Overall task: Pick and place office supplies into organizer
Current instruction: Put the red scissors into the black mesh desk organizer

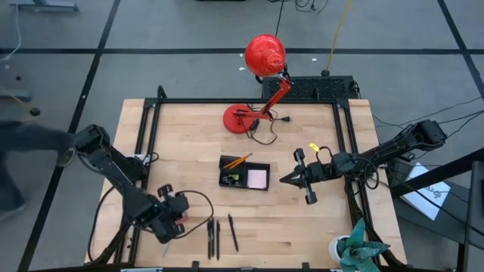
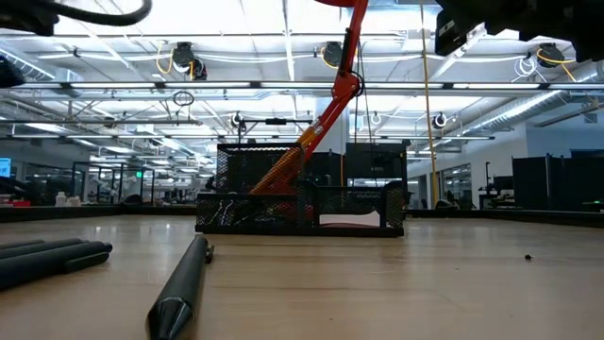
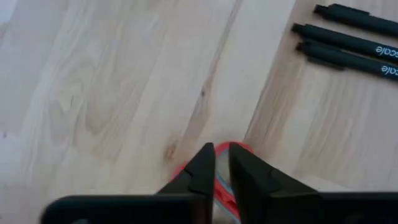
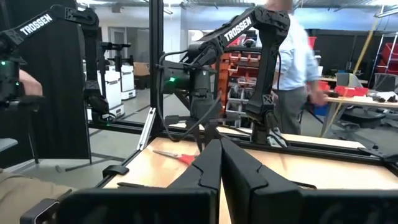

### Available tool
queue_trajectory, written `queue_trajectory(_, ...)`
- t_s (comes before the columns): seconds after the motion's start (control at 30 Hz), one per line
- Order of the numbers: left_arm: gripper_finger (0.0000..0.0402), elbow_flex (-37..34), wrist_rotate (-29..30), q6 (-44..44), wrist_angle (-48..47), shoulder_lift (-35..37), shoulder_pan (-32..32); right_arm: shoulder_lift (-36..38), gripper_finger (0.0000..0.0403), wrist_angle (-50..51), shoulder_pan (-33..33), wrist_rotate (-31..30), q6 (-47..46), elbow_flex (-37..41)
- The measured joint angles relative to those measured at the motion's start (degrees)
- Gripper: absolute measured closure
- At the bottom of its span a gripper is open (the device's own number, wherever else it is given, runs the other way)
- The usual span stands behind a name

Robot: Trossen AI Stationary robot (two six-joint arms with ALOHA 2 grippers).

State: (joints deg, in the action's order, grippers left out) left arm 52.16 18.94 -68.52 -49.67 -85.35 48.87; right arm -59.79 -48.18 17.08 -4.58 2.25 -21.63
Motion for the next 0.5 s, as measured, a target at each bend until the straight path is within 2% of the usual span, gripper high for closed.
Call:
queue_trajectory(0.23, 0.0262, 0.0, -6.85, 8.25, 1.25, -0.52, -2.46, 0.01, 0.0399, 0.0, 0.0, 0.06, 0.19, 0.0)
queue_trajectory(0.37, 0.0238, -0.02, -5.23, 10.02, 2.54, -0.52, -2.77, 0.02, 0.0399, 0.0, 0.0, 0.07, 0.22, 0.0)
queue_trajectory(0.5, 0.0232, -0.33, -4.79, 10.97, 3.35, -0.52, -3.33, 0.0, 0.0399, 0.0, 0.0, 0.09, 0.41, 0.0)
